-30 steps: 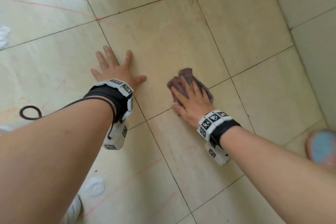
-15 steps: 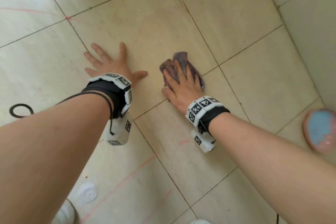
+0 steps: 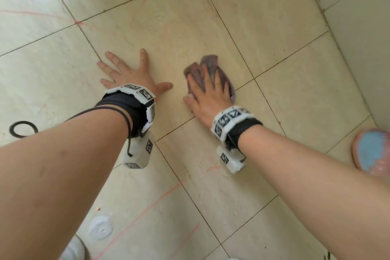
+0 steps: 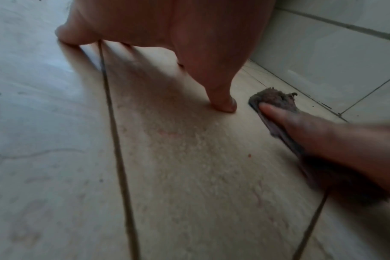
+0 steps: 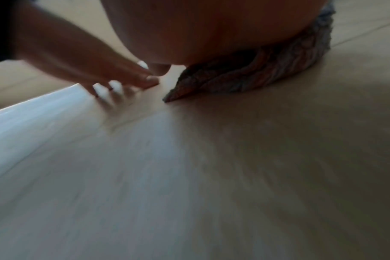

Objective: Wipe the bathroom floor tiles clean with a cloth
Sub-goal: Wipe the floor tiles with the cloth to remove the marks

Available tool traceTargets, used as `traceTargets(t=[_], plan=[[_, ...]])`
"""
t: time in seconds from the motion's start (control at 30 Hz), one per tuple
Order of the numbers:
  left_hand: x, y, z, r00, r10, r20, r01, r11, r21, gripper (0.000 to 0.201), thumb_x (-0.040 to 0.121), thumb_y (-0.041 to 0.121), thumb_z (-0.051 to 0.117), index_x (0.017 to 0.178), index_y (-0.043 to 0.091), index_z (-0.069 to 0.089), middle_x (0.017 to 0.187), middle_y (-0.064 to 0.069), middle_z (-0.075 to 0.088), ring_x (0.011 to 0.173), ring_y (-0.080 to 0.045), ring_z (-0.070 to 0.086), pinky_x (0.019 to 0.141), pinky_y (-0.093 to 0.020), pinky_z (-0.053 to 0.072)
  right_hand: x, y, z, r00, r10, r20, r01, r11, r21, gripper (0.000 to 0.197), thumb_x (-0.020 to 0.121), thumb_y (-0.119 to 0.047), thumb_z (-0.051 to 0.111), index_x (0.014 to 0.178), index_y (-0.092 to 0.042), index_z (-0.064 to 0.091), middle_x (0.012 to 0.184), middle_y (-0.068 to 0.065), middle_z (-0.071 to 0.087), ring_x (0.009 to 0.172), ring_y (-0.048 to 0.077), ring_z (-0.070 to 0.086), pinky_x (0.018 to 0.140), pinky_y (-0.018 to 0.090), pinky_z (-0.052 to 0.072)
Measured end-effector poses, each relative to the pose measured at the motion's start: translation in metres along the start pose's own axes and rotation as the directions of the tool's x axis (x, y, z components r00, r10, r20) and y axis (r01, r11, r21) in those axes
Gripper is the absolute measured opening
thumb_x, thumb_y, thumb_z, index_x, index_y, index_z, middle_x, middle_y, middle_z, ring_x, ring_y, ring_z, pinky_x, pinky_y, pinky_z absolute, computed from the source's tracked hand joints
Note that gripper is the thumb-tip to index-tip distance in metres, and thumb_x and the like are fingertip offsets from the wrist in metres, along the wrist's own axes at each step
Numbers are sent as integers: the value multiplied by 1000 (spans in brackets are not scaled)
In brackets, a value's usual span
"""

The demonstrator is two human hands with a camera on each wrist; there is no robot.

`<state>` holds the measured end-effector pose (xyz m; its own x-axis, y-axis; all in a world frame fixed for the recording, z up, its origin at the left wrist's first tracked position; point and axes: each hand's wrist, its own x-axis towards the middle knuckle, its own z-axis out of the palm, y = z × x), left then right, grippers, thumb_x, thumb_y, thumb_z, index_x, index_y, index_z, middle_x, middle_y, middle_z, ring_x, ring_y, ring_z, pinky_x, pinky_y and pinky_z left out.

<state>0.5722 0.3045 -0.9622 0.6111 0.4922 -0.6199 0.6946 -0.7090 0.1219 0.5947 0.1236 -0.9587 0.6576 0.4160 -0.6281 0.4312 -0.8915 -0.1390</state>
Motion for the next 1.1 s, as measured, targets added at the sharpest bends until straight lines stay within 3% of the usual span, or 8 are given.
traceTargets(t=[0.13,0.27,0.4,0.53,0.73,1.0,1.1], plan=[[0,0,-2,1000,-1,23,1,1000,-4,108,74,75,62,153,42,-4,154,-28,-28,142,-51,-20,112,-68,5,-28,30,12,995,-68,67,72,995,-66,62,97,-61,17,152,-42,-7,159,-6,-26,146,22,-24,119,51,-8],[3,4,-6,998,-28,50,29,1000,-9,111,72,73,66,152,44,-4,153,-28,-29,141,-52,-20,110,-70,7,-8,59,-11,994,109,0,-109,994,-5,62,97,-62,11,152,-41,-7,159,-5,-25,147,24,-22,116,51,-10],[5,18,-11,994,-72,78,75,996,-40,116,68,73,70,151,45,-6,153,-30,-28,141,-53,-20,110,-70,8,50,33,-50,965,261,-38,-250,952,175,63,97,-62,18,153,-41,-2,161,-5,-22,148,26,-18,117,54,-7],[8,25,-12,993,-107,60,110,993,-49,118,67,72,71,152,44,-6,152,-33,-26,141,-53,-19,111,-68,7,86,3,-69,976,212,-48,-196,953,231,65,96,-65,19,154,-40,2,161,-4,-20,147,28,-21,116,57,-8],[12,29,-12,993,-111,48,114,992,-58,119,66,71,72,152,43,-5,152,-31,-28,141,-53,-19,111,-68,6,84,12,-67,985,149,-84,-130,971,200,63,97,-64,21,154,-43,5,162,-5,-19,147,29,-20,117,56,-7],[14,31,-10,995,-95,41,97,993,-72,118,67,71,72,153,42,-4,152,-31,-29,141,-53,-21,111,-69,4,115,-2,-93,980,188,-60,-175,968,179,66,94,-68,20,153,-43,2,161,-5,-21,146,29,-22,115,57,-7],[15,30,-10,996,-80,38,82,994,-71,118,67,72,71,152,43,-5,152,-30,-30,141,-53,-21,111,-69,3,123,-27,-100,991,112,-67,-102,984,145,62,96,-65,22,153,-45,6,161,-6,-20,147,29,-21,115,58,-7]])
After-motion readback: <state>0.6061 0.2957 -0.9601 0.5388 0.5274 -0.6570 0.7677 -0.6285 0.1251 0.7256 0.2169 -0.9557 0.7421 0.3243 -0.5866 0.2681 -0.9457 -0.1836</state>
